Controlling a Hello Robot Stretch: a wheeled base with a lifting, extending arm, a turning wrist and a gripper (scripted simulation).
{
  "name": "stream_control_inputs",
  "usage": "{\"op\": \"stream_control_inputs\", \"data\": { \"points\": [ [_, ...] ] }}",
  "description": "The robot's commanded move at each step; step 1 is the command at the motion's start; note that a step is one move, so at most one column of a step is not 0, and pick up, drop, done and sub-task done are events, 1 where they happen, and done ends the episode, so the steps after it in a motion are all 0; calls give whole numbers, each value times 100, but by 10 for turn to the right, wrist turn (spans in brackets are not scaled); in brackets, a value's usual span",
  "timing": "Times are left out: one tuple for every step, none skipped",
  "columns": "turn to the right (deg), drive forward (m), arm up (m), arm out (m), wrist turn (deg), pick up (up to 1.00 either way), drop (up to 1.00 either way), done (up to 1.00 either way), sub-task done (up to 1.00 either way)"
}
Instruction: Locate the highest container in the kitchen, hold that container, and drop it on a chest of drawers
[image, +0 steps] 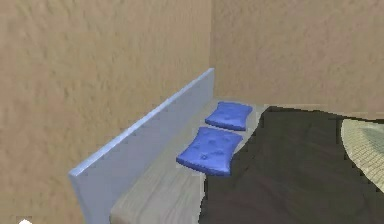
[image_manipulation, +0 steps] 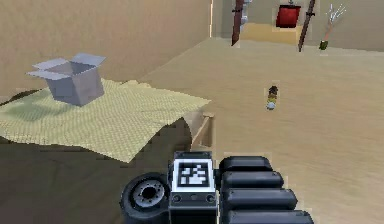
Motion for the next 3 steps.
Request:
{"op": "stream_control_inputs", "data": {
  "points": [
    [450, 0, 0, 0, 0, 0, 0, 0, 0],
    [450, 0, 0, 0, 0, 0, 0, 0, 0],
    [240, 0, 0, 0, 0, 0, 0, 0, 0]
  ]
}}
